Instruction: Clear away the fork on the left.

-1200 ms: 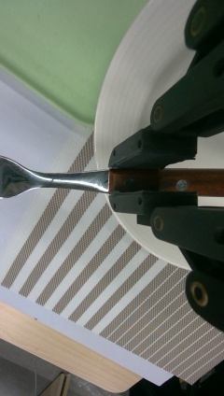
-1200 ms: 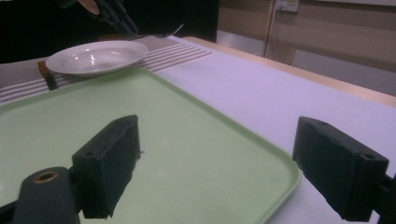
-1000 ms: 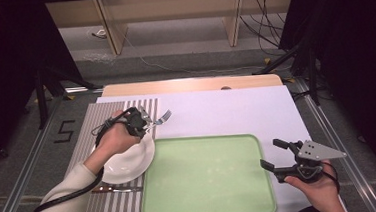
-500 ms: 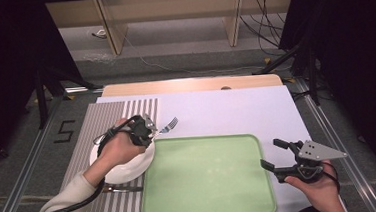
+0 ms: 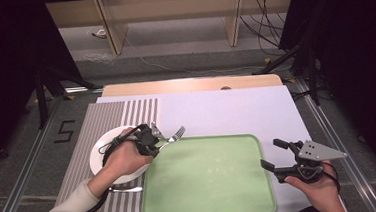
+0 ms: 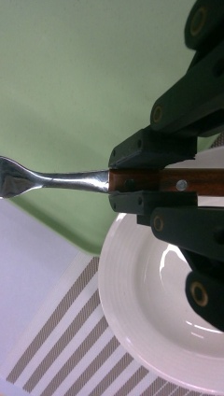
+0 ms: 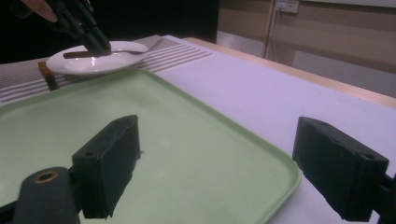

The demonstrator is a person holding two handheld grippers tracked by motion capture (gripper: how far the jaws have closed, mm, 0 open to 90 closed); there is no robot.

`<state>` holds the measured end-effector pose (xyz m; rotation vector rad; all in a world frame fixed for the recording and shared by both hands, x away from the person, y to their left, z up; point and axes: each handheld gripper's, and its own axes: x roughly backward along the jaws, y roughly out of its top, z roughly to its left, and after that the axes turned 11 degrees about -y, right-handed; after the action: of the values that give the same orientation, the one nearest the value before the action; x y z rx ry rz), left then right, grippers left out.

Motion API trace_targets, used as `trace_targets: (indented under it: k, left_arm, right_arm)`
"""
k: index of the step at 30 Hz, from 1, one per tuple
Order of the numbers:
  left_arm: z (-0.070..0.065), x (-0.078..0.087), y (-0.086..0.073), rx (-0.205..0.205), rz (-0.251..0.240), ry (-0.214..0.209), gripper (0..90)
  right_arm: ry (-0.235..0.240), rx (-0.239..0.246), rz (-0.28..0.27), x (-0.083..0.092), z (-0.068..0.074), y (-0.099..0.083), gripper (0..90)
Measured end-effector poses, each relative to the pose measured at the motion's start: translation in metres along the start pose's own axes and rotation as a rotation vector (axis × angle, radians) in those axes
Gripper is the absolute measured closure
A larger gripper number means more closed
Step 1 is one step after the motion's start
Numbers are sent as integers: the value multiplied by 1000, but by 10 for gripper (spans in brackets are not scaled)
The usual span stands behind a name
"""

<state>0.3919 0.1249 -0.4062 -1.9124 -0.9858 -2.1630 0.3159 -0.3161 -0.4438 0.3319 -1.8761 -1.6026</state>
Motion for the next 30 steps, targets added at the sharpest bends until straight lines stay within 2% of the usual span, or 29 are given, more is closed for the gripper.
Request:
trace_targets:
  k: [8, 15, 21, 27, 30]
  left_arm:
    - [-17, -6, 3, -16, 11, -41, 768]
    - [-25, -11, 3, -5, 22, -75, 768]
    - [-33, -18, 2, -11, 36, -95, 767]
    - [-42, -33, -5, 6, 63, -149, 765]
    - [-45, -38, -8, 17, 49, -198, 763]
  right_arm:
    - [1, 2, 0, 0, 0, 0, 161]
    - [2, 1, 2, -1, 0, 0, 161]
    - [1, 3, 2, -1, 0, 0, 161]
    - [2, 2, 5, -1, 0, 0, 161]
    - [0, 0, 6, -1, 0, 0, 161]
